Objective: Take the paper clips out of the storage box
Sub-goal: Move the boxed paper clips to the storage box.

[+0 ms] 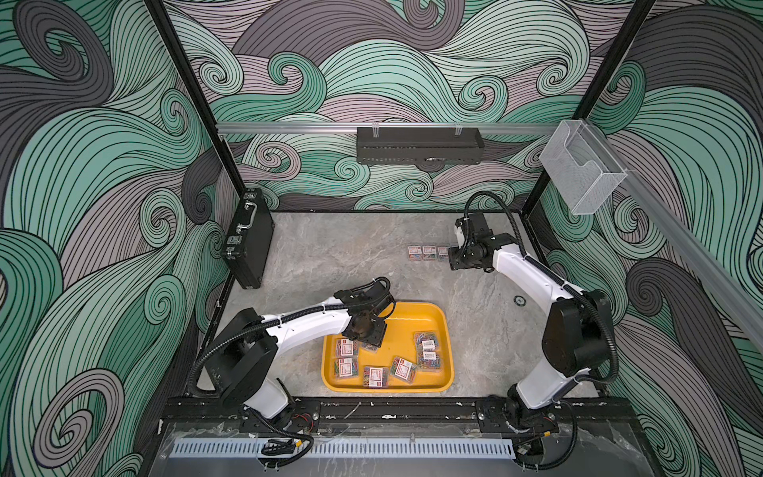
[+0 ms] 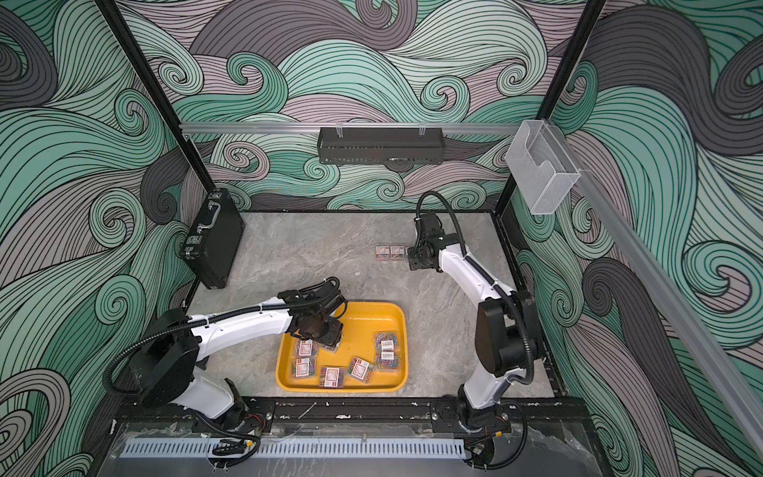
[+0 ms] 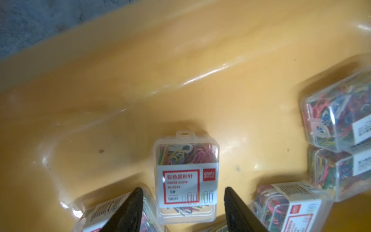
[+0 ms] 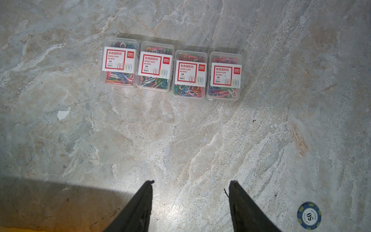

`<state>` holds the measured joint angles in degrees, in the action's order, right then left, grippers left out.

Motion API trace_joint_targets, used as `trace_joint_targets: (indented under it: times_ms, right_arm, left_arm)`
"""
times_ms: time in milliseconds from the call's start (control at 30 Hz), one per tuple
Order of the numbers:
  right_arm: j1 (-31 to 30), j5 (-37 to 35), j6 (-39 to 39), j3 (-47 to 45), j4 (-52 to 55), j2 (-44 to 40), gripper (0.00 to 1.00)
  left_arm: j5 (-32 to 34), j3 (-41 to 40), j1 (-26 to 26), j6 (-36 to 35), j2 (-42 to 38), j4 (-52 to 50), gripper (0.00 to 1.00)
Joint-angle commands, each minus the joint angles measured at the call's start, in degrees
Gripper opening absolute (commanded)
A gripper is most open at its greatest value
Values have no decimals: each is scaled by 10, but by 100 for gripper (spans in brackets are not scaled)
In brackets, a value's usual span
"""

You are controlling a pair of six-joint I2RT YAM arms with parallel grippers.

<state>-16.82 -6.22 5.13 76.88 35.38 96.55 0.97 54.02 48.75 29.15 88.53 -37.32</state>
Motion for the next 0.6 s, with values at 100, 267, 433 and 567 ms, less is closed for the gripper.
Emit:
trace_joint_targets:
  times_ms: [100, 267, 433, 567]
  right_arm:
    - [-3, -10, 2, 1, 11, -14, 62]
    - [-3, -14, 1, 3, 12, -12, 62]
    - [-3, -15, -1, 5, 12, -12, 62]
    - [-3, -16, -2, 6, 12, -12, 62]
  left_arm:
    - [-6, 7, -4, 5, 20, -16, 61]
    - [-17, 10, -5, 6, 28, -10, 58]
    - [-23, 17, -5, 12, 39, -5, 54]
    - [-30, 25, -5, 30, 55, 7, 51]
